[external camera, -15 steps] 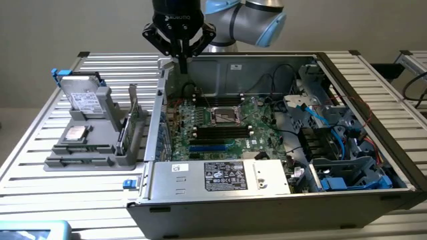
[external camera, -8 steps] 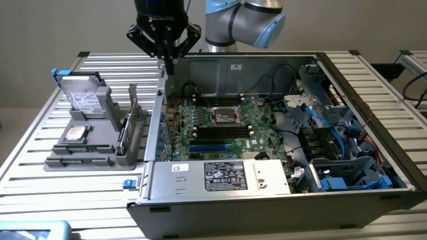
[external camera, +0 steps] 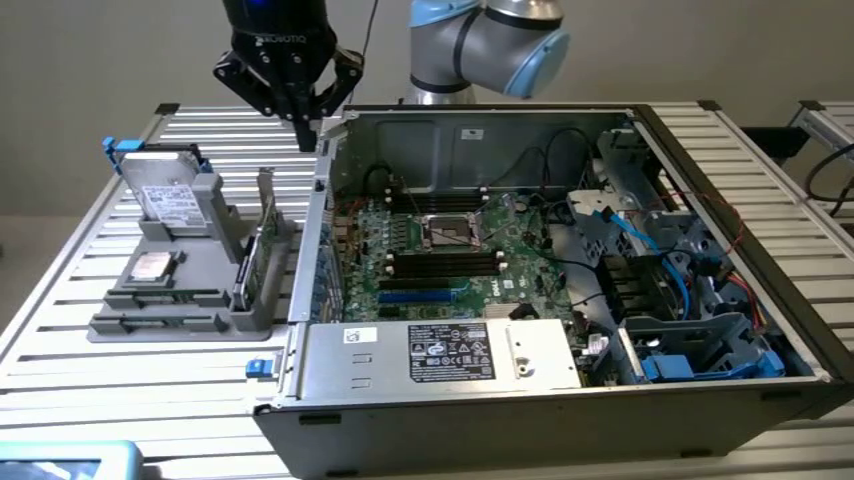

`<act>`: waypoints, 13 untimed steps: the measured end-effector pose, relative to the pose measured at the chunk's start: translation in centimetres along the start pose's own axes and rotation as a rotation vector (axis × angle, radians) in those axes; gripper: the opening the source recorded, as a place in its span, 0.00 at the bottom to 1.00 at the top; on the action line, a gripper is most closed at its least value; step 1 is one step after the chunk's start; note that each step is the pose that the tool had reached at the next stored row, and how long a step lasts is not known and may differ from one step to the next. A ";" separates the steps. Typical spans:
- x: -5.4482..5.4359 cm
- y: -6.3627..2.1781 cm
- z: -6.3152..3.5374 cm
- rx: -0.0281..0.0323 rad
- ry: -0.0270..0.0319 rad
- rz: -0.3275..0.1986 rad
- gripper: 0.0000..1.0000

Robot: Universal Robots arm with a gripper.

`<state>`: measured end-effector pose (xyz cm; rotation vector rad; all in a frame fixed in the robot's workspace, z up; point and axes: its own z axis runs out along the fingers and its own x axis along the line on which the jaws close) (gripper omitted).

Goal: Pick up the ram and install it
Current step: 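Reach for the ram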

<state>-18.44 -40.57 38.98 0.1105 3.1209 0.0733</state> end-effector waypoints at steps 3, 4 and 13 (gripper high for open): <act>0.9 -0.26 0.17 0.0000 0.0007 0.000 0.11; 1.2 -0.35 0.23 0.0000 0.0008 0.000 0.11; 4.1 -1.30 0.75 0.0002 0.0017 0.000 0.11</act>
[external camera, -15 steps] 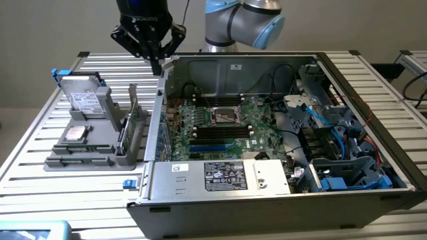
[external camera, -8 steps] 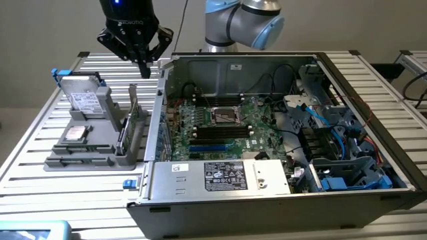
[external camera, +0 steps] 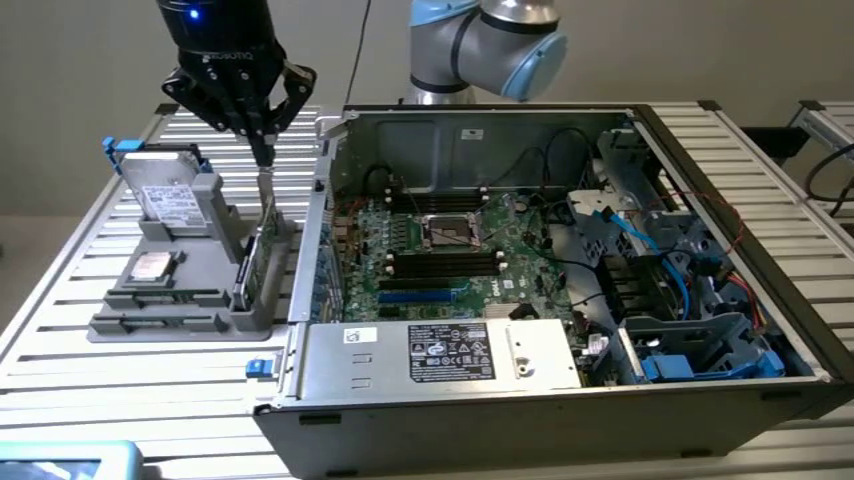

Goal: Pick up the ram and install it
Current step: 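Reach for the ram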

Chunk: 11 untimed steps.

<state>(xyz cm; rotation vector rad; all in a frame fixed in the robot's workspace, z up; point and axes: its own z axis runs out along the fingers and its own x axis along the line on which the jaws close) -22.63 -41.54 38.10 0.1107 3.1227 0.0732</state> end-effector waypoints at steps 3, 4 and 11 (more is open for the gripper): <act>0.8 -0.45 0.22 0.0000 0.0001 0.000 0.11; 1.0 -0.56 0.28 0.0000 0.0002 0.000 0.11; 2.4 -0.96 0.85 0.0013 0.0041 0.000 0.11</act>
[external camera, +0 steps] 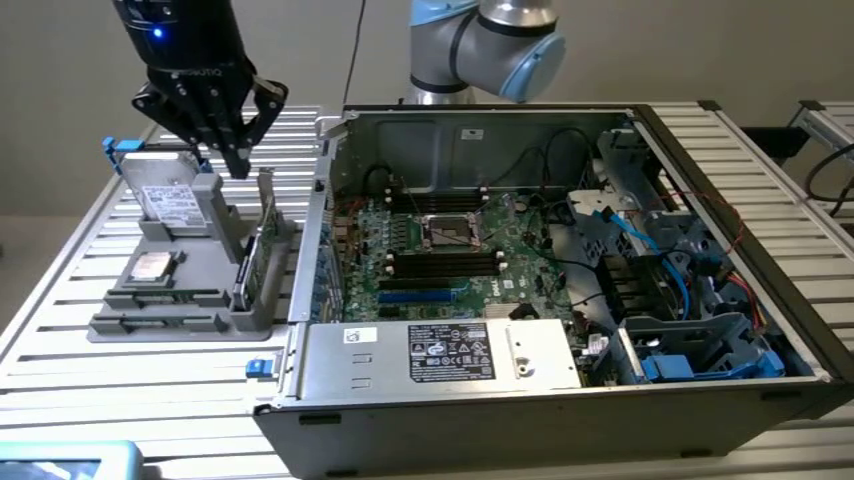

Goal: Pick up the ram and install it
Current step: 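Reach for the ram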

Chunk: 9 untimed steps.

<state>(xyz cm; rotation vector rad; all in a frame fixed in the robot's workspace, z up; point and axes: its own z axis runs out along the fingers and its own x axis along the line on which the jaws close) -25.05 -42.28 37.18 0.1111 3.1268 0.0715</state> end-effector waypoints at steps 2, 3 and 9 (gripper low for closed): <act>0.5 -0.14 0.16 0.0001 0.0005 0.000 0.11; 0.8 -0.21 0.24 0.0001 0.0006 0.000 0.11; 2.7 -0.69 0.69 0.0003 0.0014 0.000 0.11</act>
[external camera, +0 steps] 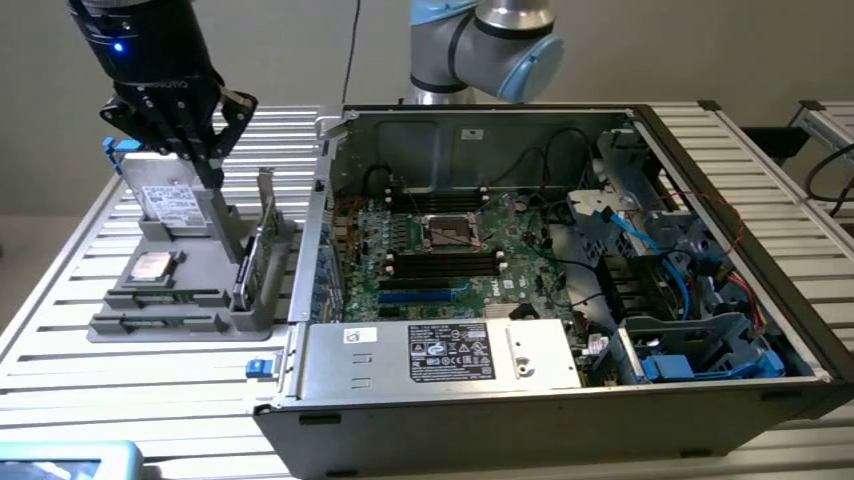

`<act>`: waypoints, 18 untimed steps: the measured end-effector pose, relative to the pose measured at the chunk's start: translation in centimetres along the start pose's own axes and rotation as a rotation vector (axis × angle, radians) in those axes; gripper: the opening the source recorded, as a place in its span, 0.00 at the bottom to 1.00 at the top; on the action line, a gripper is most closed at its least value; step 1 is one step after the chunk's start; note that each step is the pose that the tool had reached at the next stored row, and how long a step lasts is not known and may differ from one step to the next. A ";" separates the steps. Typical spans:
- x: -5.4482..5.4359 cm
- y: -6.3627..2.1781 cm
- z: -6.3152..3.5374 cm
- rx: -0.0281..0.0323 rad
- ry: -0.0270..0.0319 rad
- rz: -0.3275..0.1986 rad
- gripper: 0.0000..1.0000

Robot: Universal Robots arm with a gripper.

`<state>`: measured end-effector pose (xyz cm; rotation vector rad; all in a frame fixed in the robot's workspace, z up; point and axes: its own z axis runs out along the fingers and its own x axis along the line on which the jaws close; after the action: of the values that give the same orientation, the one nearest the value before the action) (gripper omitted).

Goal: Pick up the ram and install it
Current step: 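Reach for the ram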

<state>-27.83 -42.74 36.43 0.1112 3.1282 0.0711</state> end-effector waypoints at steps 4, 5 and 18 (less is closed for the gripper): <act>1.2 -0.32 0.29 0.0001 0.0008 0.000 0.11; 1.6 -0.40 0.38 0.0002 0.0011 0.000 0.11; 5.1 -1.40 1.89 0.0042 0.0025 0.000 0.11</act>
<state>-32.95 -43.69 34.43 0.1112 3.1310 0.0647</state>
